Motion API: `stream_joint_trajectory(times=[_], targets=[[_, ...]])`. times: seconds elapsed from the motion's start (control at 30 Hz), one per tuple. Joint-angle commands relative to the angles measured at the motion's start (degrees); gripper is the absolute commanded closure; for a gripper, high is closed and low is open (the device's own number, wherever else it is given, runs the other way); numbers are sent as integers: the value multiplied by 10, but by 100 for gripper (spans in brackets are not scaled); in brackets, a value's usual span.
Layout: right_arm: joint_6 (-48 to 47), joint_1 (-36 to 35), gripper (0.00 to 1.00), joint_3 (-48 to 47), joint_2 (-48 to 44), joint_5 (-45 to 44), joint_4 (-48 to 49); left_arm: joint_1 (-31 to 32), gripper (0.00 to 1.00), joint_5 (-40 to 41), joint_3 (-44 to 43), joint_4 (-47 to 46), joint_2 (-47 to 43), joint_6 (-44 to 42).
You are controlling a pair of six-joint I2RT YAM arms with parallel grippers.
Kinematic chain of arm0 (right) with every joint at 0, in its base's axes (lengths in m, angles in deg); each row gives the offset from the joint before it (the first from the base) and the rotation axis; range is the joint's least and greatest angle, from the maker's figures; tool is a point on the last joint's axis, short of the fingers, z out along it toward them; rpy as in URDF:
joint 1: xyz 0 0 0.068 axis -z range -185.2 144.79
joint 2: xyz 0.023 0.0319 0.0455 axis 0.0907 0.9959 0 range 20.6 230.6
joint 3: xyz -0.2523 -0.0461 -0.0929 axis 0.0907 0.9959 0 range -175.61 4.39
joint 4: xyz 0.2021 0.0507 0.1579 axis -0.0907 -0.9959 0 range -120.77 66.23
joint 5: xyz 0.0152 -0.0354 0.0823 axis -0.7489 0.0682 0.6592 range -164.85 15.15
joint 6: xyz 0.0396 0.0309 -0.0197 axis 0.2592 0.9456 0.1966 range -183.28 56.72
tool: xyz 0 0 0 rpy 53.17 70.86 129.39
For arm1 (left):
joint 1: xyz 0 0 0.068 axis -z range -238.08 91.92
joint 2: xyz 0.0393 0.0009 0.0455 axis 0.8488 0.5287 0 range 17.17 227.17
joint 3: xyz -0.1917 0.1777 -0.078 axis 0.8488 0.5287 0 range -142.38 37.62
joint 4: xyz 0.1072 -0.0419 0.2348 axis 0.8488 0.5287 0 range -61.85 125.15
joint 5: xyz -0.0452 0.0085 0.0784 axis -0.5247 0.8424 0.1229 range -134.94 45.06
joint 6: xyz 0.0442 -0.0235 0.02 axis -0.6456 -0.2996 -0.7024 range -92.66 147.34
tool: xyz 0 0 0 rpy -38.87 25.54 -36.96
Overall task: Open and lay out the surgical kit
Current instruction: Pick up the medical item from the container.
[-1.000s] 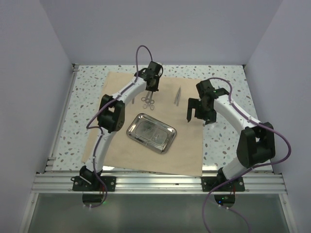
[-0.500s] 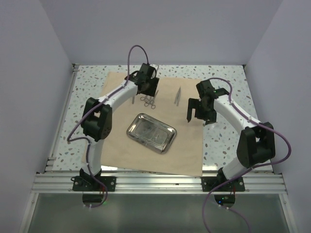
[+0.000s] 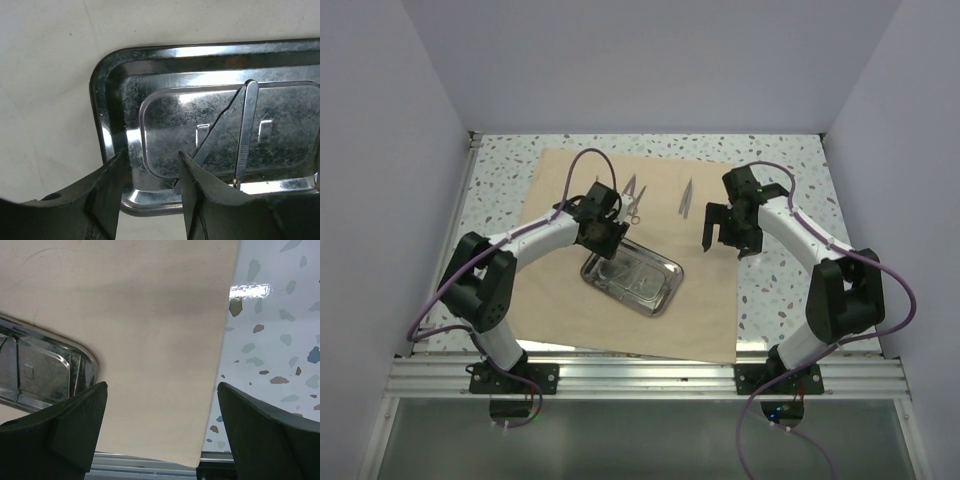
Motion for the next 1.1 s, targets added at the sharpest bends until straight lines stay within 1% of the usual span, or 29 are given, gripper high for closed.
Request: stream_joint_trajectory(times=[0.0, 0.23, 0.5, 0.97, 1.03, 1.07], targets=[[0, -2, 5, 4, -6, 7, 10, 13, 51, -38, 5, -8, -16, 0], [-1, -1, 5, 16, -23, 6, 3, 33, 53, -60, 35, -2, -13, 13], [2, -2, 5, 28, -40, 2, -1, 43, 55, -34, 71, 2, -38, 39], [-1, -1, 5, 14, -36, -1, -10, 47, 58, -19, 116, -9, -19, 59], [-1, -2, 5, 14, -36, -1, -11, 47, 59, -19, 120, -10, -7, 62], [-1, -1, 5, 13, -37, -2, -12, 48, 61, -21, 120, -12, -5, 63]])
